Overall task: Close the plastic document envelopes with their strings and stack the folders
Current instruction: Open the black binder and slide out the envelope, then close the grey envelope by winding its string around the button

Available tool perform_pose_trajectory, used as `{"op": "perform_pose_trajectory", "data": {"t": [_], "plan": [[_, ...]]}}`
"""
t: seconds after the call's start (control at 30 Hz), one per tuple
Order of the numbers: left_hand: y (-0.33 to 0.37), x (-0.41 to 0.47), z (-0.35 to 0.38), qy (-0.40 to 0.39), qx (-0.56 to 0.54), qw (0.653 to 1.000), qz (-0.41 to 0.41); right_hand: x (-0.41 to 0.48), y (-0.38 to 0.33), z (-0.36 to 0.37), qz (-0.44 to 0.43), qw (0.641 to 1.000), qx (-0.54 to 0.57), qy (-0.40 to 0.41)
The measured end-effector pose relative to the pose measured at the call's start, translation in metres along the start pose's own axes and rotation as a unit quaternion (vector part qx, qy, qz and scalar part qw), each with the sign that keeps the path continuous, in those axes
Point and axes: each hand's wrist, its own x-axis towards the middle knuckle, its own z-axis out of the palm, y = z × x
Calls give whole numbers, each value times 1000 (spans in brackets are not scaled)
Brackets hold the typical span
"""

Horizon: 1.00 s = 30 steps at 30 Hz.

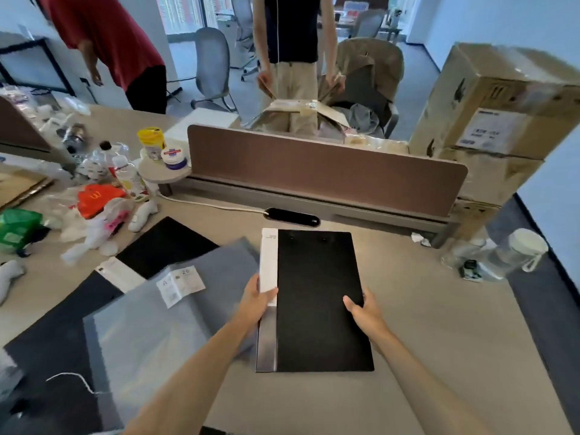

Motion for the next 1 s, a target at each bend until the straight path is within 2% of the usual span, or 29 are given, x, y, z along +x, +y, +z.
{"op": "perform_pose_trajectory", "data": {"t": [0.1,0.27,0.4,0.53,0.83,1.0], "plan": [[-7,12,37,-20,124,992,-16,-13,21,-15,51,996,-18,72],[-30,7,100,-166,243,955,23,-36,82,-50,100,980,-92,148],[-42,-6,142,-229,245,942,22,-69,89,-69,161,953,-148,211],[-51,-15,160,-260,266,928,31,-81,106,-85,164,952,-149,211],[-60,-16,149,-185,261,947,22,-61,95,-73,54,977,-117,170],[-63,-36,101,-114,270,956,23,-39,80,-38,-42,989,-129,57]]}}
